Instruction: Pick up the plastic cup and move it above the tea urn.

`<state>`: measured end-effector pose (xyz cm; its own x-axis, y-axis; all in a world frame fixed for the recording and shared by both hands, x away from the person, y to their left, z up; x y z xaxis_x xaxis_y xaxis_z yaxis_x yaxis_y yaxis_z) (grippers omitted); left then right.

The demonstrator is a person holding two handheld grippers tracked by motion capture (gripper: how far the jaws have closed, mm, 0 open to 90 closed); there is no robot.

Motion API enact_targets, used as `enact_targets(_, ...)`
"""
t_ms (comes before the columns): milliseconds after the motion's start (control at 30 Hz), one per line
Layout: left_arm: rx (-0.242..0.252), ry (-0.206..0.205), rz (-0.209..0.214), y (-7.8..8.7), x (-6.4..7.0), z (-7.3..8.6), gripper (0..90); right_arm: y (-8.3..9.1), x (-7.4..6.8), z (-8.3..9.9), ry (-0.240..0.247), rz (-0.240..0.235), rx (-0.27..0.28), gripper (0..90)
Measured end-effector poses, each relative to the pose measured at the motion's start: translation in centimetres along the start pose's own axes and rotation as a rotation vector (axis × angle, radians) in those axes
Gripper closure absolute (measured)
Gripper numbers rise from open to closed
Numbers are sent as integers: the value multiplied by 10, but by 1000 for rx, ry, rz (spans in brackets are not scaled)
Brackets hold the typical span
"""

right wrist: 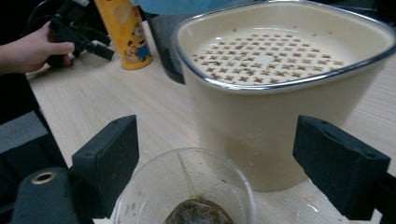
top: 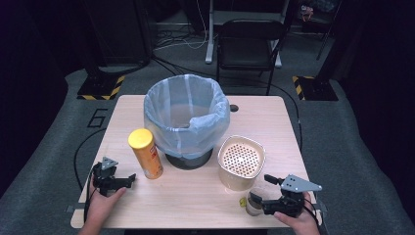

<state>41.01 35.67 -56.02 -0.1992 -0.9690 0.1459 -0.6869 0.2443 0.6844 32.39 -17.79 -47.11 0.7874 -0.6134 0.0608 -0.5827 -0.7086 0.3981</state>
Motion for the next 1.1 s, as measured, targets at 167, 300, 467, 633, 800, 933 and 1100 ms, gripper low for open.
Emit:
enact_targets(167,0,0,0,0,0,0,7,-6,-9,8,35,-42,-25,143)
enact_targets(300,0,0,0,0,0,0,7,-9,-11,14,31,-54,-41,144)
enact_targets(467,0,0,0,0,0,0,7,-11,-14,19,44,-68,-52,148)
enact_targets(633,0,0,0,0,0,0,7,-14,-17,26,64,-77,-61,149)
enact_targets(800,0,3,3,0,0,0,7,-16,-17,34,84,-73,-80,172)
enact_targets(933,0,0,0,0,0,0,7,-17,-18,38,101,-76,-93,198)
enact_targets(1100,0,0,0,0,0,0,7,-17,-19,40,120,-83,-100,248)
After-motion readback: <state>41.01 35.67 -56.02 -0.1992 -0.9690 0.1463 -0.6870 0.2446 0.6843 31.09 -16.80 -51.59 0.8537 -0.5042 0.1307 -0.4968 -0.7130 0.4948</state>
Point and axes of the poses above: each handheld gripper's, and its own axes: y roughly backward along the jaws, z roughly out of its underside, x roughly to its right, the point moved 4 cm from there along -y, roughly forward along the jaws, and after that the axes turned 11 degrees about y, right-handed, at the moved point
